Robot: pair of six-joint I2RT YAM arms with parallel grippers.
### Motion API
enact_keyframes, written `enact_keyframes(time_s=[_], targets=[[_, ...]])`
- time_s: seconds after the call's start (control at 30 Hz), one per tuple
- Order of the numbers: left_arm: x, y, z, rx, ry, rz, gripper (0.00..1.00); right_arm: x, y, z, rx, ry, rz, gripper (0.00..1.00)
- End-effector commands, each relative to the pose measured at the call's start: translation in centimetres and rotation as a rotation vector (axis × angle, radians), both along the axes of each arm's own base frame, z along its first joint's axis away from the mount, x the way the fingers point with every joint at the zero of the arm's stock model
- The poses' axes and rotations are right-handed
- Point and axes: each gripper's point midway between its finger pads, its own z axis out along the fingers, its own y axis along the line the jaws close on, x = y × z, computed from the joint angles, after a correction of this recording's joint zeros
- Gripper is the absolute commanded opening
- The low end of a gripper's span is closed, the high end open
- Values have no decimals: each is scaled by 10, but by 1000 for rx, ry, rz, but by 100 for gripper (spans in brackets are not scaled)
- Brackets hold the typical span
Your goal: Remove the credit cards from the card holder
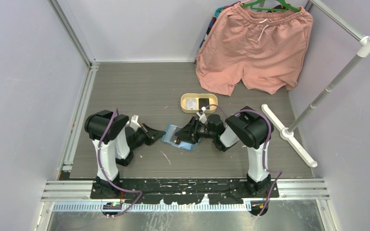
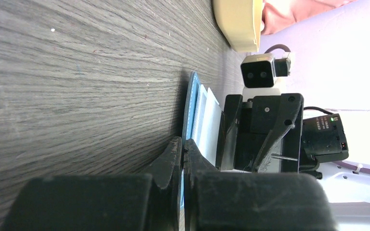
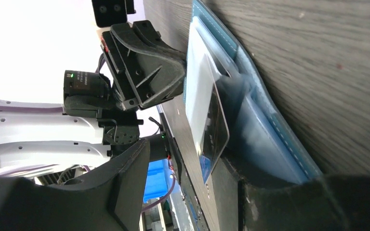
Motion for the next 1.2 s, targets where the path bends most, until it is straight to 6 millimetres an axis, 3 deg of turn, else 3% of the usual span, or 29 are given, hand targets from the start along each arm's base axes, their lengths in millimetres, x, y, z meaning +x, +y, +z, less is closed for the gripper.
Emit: enact_keyframes(time_s=[0.0, 0.17, 0.5, 0.6, 0.87, 1.03, 1.17], targets=[[-19, 21, -76, 240, 138, 25, 0, -2, -3, 23, 43, -90, 26, 54], [-20, 21, -76, 241, 139, 24, 0, -2, -10, 16, 26, -79, 13, 50], [-19, 20, -76, 240, 138, 22, 0, 2, -18, 5, 6, -58, -12, 18], [-19, 20, -77, 241, 138, 22, 0, 1, -23, 4, 0, -49, -16, 2], [-19, 20, -77, 242, 136, 23, 0, -3, -54, -1, -78, -32, -28, 1], [-19, 20, -77, 242, 136, 19, 0, 20, -65, 23, -111, -84, -31, 1], [-18, 19, -77, 238, 134, 13, 0, 42, -65, 51, -266, -186, 79, 1]])
